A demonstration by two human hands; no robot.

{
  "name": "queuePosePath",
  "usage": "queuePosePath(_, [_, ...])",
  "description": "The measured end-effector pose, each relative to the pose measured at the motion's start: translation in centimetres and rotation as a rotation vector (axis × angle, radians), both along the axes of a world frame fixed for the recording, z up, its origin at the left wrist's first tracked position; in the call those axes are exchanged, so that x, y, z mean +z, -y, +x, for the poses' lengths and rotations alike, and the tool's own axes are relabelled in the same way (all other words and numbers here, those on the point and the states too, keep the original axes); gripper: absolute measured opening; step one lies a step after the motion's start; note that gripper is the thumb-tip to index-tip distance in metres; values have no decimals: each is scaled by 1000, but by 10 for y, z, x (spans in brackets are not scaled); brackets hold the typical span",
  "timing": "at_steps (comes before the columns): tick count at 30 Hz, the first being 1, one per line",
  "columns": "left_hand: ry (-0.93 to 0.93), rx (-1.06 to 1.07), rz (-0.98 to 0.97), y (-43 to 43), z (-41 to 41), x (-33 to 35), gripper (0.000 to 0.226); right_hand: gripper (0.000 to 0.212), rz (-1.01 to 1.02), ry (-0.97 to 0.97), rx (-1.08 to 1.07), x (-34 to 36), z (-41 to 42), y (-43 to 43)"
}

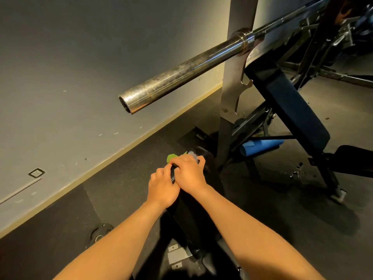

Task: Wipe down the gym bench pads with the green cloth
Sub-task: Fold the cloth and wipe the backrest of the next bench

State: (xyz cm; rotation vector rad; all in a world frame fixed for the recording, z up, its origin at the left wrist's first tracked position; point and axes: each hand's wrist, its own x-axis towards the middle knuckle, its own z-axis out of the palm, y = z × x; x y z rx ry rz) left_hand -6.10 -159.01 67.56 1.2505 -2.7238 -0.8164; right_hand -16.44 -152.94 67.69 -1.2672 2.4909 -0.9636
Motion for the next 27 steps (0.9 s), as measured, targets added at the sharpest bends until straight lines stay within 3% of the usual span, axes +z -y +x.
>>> queuePosePath(5, [0,35,-25,-5,-2,-2,61,52,51,71,74,0,-32,-7])
queuePosePath(8, [-9,51,-19,-7,-3,-2,60,42,49,143,-42,6,-63,-8])
queuePosePath(10, [-9,57,-22,-7,-3,-2,59,34,54,270,-148,2,-83,-7])
queuePosePath(13, [-17,59,-17,-6,-1,-3,59,31,-46,612,-312,-12,-104,-13])
queuePosePath(17, [-23,56,-31,-4,-4,-5,58,35,-157,710,-424,-21,-90,-22])
queuePosePath(20, [-26,57,-27,-3,-5,-5,58,37,-194,550,-424,-17,-75,-17])
queuePosePath(25, [-77,18,21,0,2,-7,63,40,-82,-59,-168,-17,-33,2])
queuePosePath(27, [-151,10,123,5,8,-9,67,35,-90,-131,-98,-10,-7,4])
